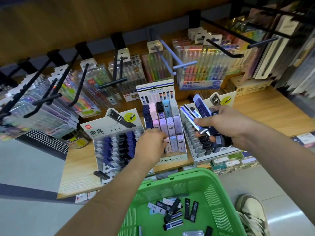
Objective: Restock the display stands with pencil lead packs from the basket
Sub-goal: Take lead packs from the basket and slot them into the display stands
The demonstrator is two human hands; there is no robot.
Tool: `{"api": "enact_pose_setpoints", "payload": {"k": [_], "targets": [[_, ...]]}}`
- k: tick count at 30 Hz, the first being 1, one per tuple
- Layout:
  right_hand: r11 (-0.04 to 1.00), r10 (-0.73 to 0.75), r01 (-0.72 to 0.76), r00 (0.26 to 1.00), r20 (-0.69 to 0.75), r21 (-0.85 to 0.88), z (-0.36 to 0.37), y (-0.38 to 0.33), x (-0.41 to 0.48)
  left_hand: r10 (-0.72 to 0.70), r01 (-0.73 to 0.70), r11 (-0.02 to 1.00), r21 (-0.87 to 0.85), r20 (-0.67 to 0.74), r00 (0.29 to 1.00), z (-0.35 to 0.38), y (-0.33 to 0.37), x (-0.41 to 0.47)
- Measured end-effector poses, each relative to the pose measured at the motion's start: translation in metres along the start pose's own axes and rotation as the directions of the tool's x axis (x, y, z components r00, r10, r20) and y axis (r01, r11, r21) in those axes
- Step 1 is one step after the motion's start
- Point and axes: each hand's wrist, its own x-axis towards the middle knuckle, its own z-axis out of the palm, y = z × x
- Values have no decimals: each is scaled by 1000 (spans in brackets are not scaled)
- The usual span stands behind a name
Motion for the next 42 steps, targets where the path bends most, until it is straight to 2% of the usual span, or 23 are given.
{"api": "enact_pose_setpoints", "payload": {"k": [9, 21, 25, 30, 33, 36, 38, 42], "targets": [[993, 18, -18, 1000, 2, 113, -10, -3, -3, 47, -47, 999, -4, 8, 999, 3, 0, -2], [998, -6, 4, 999, 31, 59, -14, -1, 0, 38, -38, 997, -69, -3, 999, 6, -4, 0], [1000, 6, -7, 999, 31, 26, -11, -2, 0, 47, -47, 998, -47, -3, 999, 10, 3, -2], [999, -9, 8, 1000, 27, 51, -10, -4, -1, 138, -139, 990, -22, -12, 990, 16, 28, -2], [999, -18, 16, 1000, 23, 50, -14, -4, -2, 123, -123, 992, 20, 7, 992, 18, 37, 1], [998, -17, 16, 1000, 18, 67, -19, -4, -3, 159, -159, 987, -21, -16, 987, 20, 37, 3], [997, -16, 15, 1000, 20, 75, -21, -3, -4, 191, -190, 981, -29, 23, 981, 18, 36, 4], [997, -18, 16, 1000, 22, 80, -24, -3, -5, 158, -155, 978, -137, 16, 987, 3, 36, 6]]}}
